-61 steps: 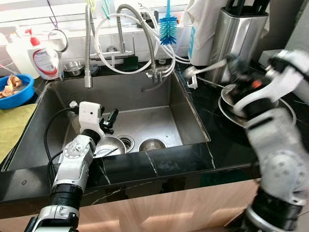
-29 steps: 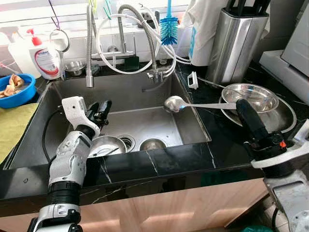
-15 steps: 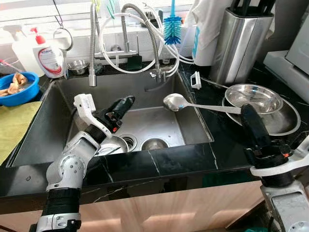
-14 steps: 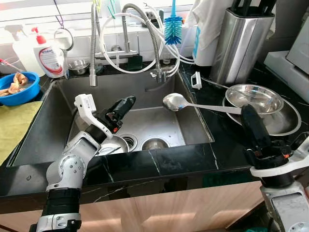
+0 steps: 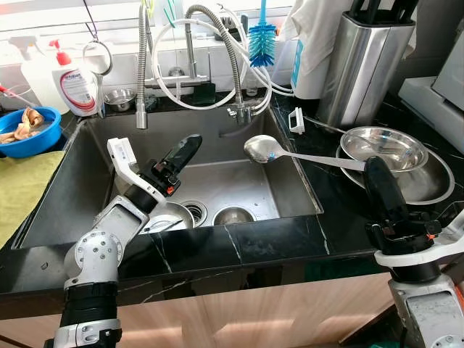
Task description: Kitchen organization
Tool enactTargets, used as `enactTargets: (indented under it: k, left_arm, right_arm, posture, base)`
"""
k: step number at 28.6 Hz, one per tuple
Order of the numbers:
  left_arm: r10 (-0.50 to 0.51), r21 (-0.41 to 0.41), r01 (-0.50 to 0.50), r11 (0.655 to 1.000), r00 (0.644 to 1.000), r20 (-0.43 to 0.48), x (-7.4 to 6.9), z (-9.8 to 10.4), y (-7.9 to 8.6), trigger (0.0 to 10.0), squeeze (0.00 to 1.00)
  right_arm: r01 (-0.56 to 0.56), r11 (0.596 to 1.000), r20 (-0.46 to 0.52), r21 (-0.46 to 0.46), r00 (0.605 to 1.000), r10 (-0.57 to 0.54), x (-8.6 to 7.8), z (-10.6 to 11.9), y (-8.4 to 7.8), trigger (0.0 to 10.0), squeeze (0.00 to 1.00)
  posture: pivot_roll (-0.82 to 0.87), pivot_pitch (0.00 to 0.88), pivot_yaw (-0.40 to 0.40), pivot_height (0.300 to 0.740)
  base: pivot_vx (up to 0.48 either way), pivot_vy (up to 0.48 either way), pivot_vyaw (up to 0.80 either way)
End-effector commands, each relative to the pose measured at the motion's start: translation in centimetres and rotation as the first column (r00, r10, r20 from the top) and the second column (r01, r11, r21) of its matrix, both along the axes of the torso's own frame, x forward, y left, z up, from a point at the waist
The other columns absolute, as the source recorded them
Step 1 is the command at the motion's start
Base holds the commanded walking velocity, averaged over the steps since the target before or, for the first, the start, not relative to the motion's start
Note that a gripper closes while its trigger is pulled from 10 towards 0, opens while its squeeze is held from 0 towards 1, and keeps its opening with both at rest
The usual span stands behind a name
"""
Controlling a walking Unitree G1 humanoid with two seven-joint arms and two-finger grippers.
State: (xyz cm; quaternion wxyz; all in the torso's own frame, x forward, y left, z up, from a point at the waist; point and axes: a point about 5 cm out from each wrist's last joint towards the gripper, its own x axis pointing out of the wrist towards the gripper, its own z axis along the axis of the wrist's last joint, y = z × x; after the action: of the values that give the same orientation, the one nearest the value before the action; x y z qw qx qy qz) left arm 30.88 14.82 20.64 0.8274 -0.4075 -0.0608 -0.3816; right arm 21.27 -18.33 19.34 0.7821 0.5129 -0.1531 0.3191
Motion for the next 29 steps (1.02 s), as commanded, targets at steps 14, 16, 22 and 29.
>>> enactTargets:
  k: [14, 16, 22, 29]
  left_arm:
    - [-0.194, 0.023, 0.193, 0.981, 0.978, 0.074, -2.1, 1.0, -1.7, 10.0, 0.00]
    - [-0.203, 0.026, 0.202, 0.979, 0.976, 0.080, -2.3, 1.1, -1.8, 10.0, 0.00]
    - [-0.241, 0.026, 0.240, 0.970, 0.967, 0.086, -2.7, 1.2, -2.3, 10.0, 0.00]
    - [-0.297, 0.021, 0.297, 0.955, 0.949, 0.101, -3.3, 1.4, -2.6, 10.0, 0.00]
  right_arm:
    - [-0.073, 0.997, 0.040, 0.028, 0.997, 0.072, -0.4, 0.0, 0.8, 10.0, 0.00]
    - [-0.090, 0.995, 0.052, 0.031, 0.995, 0.088, -0.5, 0.1, 1.0, 10.0, 0.00]
    - [-0.110, 0.993, 0.066, 0.038, 0.992, 0.108, -0.3, 0.2, 1.3, 10.0, 0.00]
    - [-0.132, 0.990, 0.070, 0.047, 0.989, 0.129, -0.4, 0.1, 1.8, 10.0, 0.00]
  posture:
    - [-0.07, 0.000, 0.025, 0.740]
    - [-0.07, 0.000, 0.026, 0.740]
    - [-0.07, 0.000, 0.029, 0.740]
    - [-0.06, 0.000, 0.032, 0.740]
  base:
    - [0.000, 0.000, 0.00]
    - [0.000, 0.000, 0.00]
    - [0.000, 0.000, 0.00]
    - [0.000, 0.000, 0.00]
